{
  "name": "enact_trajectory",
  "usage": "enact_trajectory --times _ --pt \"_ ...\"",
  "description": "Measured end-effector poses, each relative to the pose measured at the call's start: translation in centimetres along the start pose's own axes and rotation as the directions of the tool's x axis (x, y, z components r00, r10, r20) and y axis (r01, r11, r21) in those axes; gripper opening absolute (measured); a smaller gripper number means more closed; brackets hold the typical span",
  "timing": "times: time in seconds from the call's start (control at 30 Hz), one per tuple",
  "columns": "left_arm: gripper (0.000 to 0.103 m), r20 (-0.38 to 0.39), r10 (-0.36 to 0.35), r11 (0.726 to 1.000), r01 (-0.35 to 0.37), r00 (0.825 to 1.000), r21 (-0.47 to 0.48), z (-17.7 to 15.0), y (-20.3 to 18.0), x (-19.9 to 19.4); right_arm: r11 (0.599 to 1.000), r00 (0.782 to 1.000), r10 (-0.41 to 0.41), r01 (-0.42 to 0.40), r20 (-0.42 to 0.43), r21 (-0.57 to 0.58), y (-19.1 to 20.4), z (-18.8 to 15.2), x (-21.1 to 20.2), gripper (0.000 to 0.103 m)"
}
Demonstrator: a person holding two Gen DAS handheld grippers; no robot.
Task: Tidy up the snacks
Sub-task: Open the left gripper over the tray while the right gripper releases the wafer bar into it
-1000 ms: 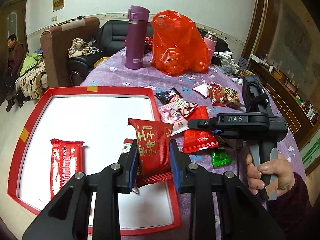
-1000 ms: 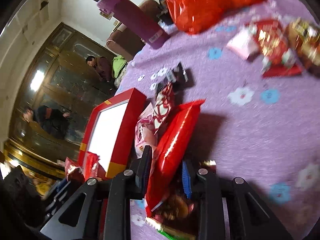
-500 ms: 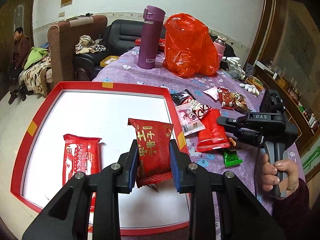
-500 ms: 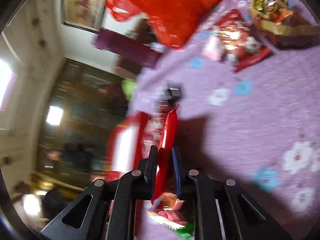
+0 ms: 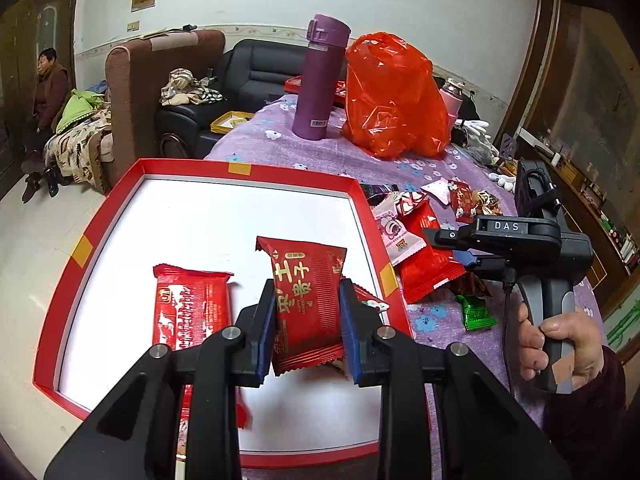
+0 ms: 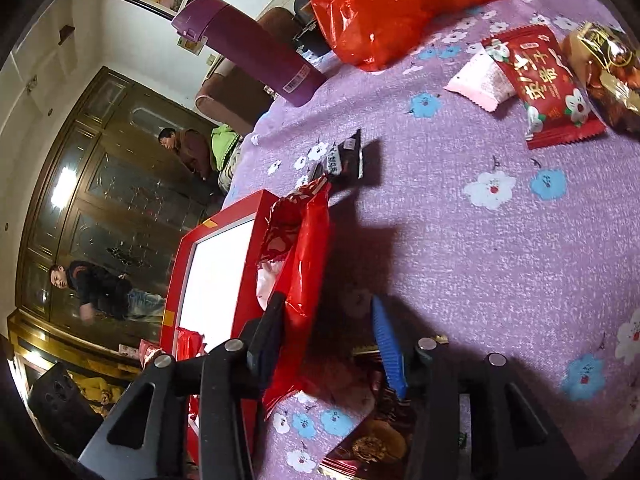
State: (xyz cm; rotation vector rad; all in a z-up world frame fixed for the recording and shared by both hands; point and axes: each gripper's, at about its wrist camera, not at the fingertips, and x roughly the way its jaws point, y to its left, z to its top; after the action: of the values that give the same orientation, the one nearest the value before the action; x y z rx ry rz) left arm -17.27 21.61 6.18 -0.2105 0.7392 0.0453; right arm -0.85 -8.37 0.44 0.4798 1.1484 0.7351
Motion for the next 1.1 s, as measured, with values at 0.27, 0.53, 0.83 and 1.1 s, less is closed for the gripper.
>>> enact_trajectory --times 0.27,0.53,0.83,1.1 --pt "0.026 0.007 -0.001 1.000 0.001 1.000 -0.001 0.0 0.3 -0.5 0.996 0.997 -0.080 0.079 -0.012 -0.040 1.5 0.6 1.3 0.023" --pt "0.026 -0.007 0.019 1.000 -0.019 1.000 -0.018 -0.4 1.4 -0.5 0.953 0.970 0.242 -0.235 -0.010 0.192 -2.0 0.3 2.1 0.013" --pt "0.027 -0.005 0.053 0.998 -0.053 0.999 -0.039 -0.2 3.1 -0.4 0.842 0.881 0.470 -0.468 0.061 0.267 -1.7 -0.6 0.4 0.013" --pt "0.027 -0.037 0.097 0.994 -0.098 0.995 -0.048 -0.4 4.3 0.5 0.924 0.919 0.382 -0.380 -0.097 0.036 7.5 -2.1 4.6 0.014"
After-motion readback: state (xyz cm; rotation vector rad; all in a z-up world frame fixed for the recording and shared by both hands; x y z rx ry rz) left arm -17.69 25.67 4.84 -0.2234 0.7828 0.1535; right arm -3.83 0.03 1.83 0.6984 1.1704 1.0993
